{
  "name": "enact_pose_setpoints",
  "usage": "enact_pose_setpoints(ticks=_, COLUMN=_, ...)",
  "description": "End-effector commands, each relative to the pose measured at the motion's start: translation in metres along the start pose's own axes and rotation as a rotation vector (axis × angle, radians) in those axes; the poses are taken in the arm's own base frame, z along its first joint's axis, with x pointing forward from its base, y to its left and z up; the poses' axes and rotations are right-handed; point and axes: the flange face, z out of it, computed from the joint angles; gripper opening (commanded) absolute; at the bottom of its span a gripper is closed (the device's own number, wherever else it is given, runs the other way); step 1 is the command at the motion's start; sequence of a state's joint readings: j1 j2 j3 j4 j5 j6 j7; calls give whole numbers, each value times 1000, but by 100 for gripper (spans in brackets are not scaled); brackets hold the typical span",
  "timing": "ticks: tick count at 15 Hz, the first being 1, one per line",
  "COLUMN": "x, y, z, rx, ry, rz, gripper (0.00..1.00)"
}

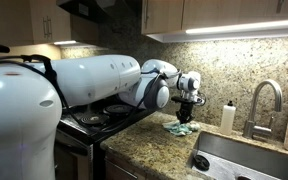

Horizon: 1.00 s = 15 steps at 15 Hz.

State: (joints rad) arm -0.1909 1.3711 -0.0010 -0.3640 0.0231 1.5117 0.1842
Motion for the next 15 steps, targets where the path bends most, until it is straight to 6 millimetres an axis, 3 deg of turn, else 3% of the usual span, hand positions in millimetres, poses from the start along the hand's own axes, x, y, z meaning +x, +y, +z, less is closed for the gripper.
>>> enact_pose_setpoints(ticks=1, x=6, y=-26, z=18, rx=111, ry=38, rz=-80, gripper=8)
enact_pose_setpoints(ticks=8, x=0, y=-57, z=27, rx=177, ry=29, rz=-239, gripper=8)
enact_pose_setpoints(ticks=15, x=-17, y=-120, z=37, rx=172, ry=35, rz=-425, gripper=8)
